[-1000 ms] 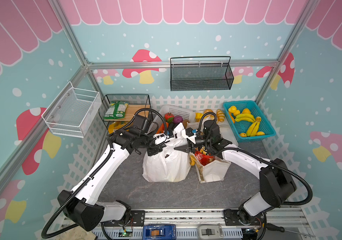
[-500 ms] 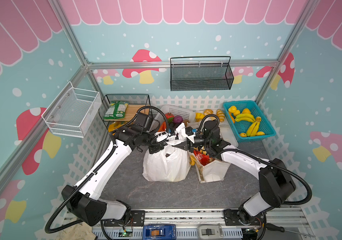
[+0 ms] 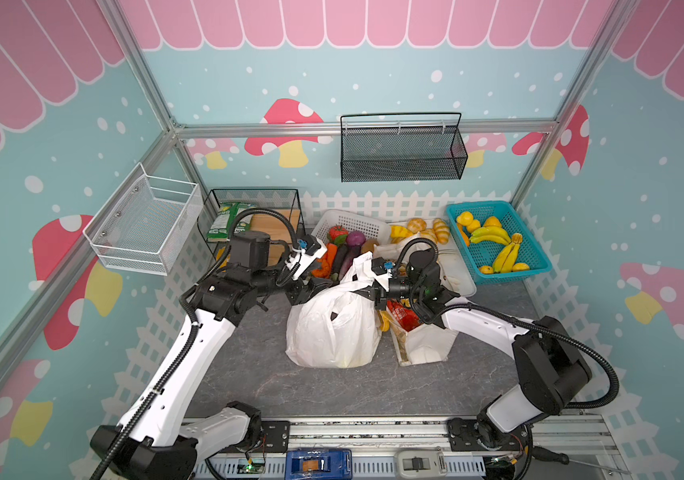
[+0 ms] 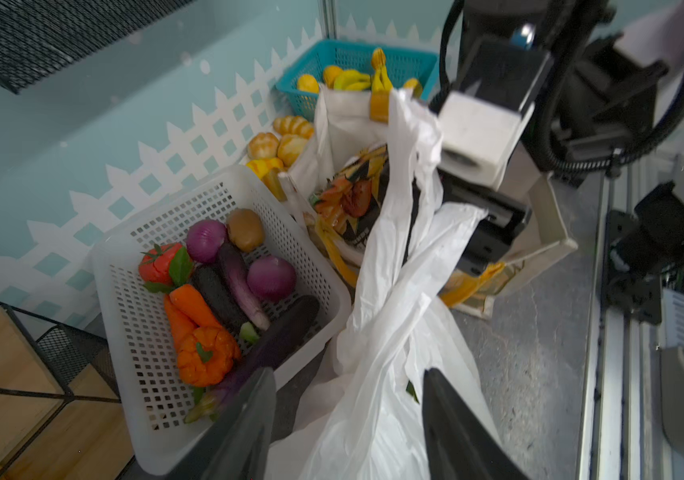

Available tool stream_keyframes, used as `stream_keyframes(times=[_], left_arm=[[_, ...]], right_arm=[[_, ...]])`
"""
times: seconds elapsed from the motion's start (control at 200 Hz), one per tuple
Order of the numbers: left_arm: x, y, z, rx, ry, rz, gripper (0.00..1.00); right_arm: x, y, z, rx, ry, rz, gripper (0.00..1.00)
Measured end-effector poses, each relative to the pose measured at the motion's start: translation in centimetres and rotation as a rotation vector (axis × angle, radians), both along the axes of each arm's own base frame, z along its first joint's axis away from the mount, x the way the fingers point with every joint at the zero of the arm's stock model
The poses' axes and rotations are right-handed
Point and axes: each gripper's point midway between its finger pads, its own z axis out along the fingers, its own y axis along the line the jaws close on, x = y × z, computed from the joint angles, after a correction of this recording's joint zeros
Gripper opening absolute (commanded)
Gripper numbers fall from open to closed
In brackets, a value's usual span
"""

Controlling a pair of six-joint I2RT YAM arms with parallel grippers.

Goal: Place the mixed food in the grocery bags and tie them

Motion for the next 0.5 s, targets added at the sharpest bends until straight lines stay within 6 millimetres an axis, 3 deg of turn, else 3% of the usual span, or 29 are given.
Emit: stream_keyframes(times=[0.155, 0.5], left_arm=[[1.0, -2.2, 2.1, -0.154, 0.014, 0.005, 0.62], [3.0, -6.1, 1.4, -0.203, 0.11, -0.035, 0.56]], right_arm=[[-0.1, 0.0, 0.5, 0.021, -0.006, 0.006, 0.07], [-0.4, 0.0, 0.8, 0.037, -0.001, 0.017, 0.07]])
